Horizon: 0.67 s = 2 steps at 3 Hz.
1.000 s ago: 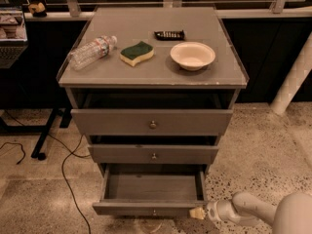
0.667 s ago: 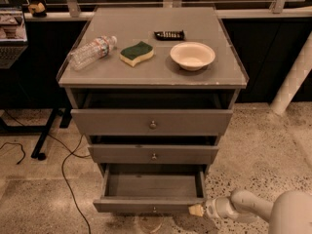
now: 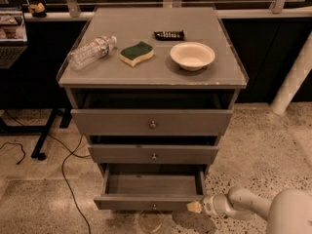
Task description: Close bottom drawer
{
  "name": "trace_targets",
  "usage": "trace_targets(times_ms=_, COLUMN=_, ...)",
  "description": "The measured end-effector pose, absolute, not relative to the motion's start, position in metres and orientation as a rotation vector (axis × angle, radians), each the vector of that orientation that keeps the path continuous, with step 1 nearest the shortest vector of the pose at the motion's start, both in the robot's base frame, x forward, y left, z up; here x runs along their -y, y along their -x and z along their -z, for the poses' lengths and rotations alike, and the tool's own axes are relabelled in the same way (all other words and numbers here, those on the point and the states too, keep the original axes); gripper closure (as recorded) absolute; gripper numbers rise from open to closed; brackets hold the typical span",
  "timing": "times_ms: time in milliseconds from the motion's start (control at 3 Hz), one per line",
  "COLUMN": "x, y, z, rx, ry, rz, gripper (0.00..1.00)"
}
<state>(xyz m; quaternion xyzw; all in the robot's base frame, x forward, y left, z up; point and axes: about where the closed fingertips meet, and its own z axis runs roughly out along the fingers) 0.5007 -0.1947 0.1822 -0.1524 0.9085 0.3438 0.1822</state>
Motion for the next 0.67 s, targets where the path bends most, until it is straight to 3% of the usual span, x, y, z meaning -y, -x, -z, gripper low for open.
trace_targets(times_ms=667, x=0.183, y=-0.534, z=-0.199, rx=-2.508, ry=0.381, rz=-0.905, gripper=1.00)
